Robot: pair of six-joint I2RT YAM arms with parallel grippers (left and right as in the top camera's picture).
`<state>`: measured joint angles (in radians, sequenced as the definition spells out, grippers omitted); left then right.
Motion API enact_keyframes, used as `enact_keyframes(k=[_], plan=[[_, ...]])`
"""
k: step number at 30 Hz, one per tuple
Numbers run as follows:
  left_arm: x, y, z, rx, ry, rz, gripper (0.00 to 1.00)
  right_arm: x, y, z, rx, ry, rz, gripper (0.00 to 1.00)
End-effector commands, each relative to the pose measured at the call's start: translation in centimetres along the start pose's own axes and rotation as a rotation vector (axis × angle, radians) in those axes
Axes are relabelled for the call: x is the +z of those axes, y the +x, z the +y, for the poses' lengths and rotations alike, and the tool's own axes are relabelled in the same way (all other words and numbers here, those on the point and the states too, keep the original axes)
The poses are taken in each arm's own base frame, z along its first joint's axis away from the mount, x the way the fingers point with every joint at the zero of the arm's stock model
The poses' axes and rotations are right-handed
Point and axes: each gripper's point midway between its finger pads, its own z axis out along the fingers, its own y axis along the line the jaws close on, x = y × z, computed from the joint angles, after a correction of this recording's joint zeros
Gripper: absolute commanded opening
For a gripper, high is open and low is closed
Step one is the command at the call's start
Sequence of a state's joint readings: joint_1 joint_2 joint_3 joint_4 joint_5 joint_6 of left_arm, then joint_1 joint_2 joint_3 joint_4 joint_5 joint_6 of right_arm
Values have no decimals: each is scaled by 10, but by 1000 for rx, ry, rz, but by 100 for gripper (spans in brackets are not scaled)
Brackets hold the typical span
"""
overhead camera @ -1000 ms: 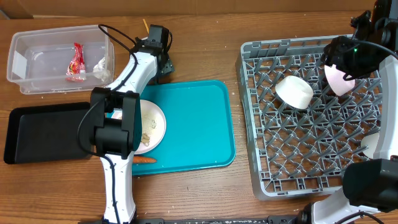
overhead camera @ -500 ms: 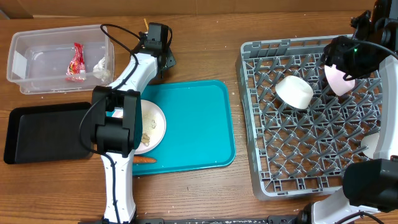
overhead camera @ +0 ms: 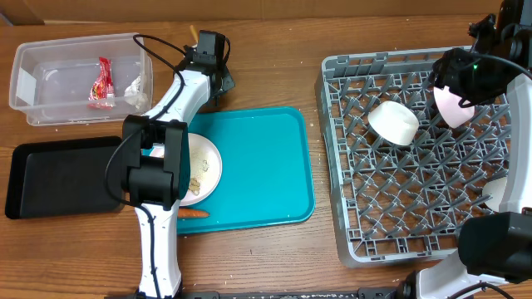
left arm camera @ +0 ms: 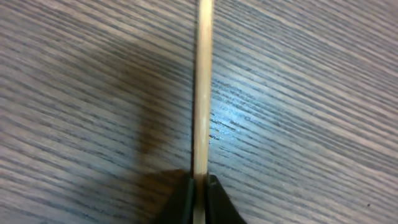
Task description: Sort waste into correct bins and load items into the dishwasher
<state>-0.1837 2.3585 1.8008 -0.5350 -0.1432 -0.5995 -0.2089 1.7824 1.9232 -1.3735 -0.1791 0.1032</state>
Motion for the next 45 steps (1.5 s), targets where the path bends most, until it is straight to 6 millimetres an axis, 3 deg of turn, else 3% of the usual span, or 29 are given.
enact_keyframes(k=[1, 11, 24, 29, 35, 41, 45], plan=[[27, 43, 12, 11, -35, 122, 4, -4, -5, 3, -11, -9, -19, 56], [10, 40, 1, 11, 11, 167, 4, -4, -4, 3, -10, -9, -16, 56], [-62, 36, -37, -2, 167, 337, 4, -4, -2, 2, -8, -7, -6, 56], [-68, 22, -44, -2, 188, 296, 4, -4, -2, 2, -8, -7, -5, 55], [-70, 19, -46, -2, 189, 287, 4, -4, 0, 2, -7, -5, 2, 56], [-62, -5, -33, 2, 94, 156, 40, -4, -1, 2, -8, -6, -2, 56], [-59, -14, -17, -69, 24, 117, 38, -4, -2, 2, -9, -7, -7, 56]])
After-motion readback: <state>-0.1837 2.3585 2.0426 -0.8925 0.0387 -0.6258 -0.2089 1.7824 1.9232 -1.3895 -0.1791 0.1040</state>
